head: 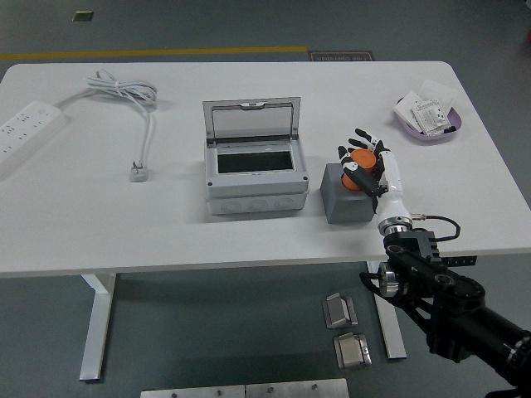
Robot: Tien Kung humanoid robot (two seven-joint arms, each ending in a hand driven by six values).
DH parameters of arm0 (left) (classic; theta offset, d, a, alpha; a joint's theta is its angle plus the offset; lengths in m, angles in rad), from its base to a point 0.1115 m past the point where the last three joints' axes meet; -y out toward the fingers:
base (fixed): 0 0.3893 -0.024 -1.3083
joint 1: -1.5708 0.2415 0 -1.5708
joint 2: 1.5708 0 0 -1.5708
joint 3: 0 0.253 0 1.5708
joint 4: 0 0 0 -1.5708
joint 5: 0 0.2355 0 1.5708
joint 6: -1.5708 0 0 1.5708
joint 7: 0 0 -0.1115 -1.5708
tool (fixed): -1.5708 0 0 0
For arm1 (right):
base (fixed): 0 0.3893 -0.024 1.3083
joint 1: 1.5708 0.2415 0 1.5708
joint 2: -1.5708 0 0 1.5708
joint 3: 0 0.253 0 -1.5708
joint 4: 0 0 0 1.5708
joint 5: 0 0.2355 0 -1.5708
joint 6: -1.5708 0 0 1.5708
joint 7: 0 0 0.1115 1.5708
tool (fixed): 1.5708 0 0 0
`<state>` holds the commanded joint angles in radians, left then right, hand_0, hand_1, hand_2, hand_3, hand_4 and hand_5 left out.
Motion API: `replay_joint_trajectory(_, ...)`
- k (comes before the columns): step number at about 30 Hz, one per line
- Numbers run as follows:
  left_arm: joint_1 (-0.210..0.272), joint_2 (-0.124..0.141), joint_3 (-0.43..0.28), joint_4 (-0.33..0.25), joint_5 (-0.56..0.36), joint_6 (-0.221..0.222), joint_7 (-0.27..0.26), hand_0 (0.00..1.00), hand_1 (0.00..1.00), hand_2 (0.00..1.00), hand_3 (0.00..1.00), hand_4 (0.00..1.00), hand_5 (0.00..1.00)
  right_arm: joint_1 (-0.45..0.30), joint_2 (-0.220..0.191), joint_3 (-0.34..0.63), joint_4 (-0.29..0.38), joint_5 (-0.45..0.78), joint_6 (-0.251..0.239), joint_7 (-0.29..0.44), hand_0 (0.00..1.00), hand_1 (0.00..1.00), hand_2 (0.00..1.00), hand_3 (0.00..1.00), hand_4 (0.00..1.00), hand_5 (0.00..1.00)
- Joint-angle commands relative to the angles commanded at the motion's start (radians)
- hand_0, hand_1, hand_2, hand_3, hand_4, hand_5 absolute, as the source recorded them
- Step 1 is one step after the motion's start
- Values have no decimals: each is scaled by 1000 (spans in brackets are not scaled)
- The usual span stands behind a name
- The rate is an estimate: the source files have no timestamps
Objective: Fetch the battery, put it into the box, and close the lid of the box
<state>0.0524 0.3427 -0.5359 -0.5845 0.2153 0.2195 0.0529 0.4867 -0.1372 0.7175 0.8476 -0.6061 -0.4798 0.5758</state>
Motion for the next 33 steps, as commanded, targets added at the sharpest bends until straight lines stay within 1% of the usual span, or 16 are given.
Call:
replay_joint_trajectory(3, 0, 0, 0, 0, 0, 0, 0, 655, 718, 626, 679, 381, 2, 0, 1, -1, 2, -4, 0, -2, 658, 690, 702, 755, 497, 92)
replay_joint_trajectory(4, 0, 0, 0, 0, 0, 0, 0, 654, 718, 627, 680, 382, 2, 0, 1, -2, 2, -5, 0, -3, 660, 681, 676, 729, 306, 37)
replay_joint_trajectory(15, -1, 0, -1, 0, 0, 0, 0, 654, 718, 627, 679, 381, 2, -2, 2, -4, 5, -2, -2, -4, 661, 671, 664, 713, 316, 29)
replay_joint_trajectory(16, -1, 0, 0, 0, 0, 0, 0, 655, 718, 627, 679, 381, 2, -2, 1, -4, 6, -1, -2, -4, 646, 649, 623, 678, 332, 37)
replay_joint_trajectory(21, -1, -1, 1, 0, -1, 0, -1, 655, 718, 627, 679, 381, 2, -5, 3, -4, 16, 2, -2, -11, 646, 649, 623, 678, 332, 37)
replay_joint_trajectory(22, -1, -1, 1, 0, -1, 0, -1, 655, 720, 627, 679, 381, 2, -5, 3, -4, 19, 2, -3, -13, 599, 565, 533, 584, 249, 90)
replay_joint_trajectory(27, 0, -2, 1, 0, -1, 0, -1, 655, 720, 627, 679, 381, 2, -7, 5, -4, 34, -5, -8, -27, 599, 565, 533, 584, 249, 90)
replay_joint_trajectory(28, 0, -2, 1, 0, 0, 1, -1, 655, 720, 626, 678, 380, 2, -7, 5, -5, 37, -6, -9, -30, 498, 461, 456, 476, 105, 2)
replay_joint_trajectory(33, 0, -2, -2, 1, 6, 1, 2, 655, 720, 626, 678, 380, 2, -6, 5, -3, 46, -7, -9, -37, 498, 461, 456, 476, 105, 2)
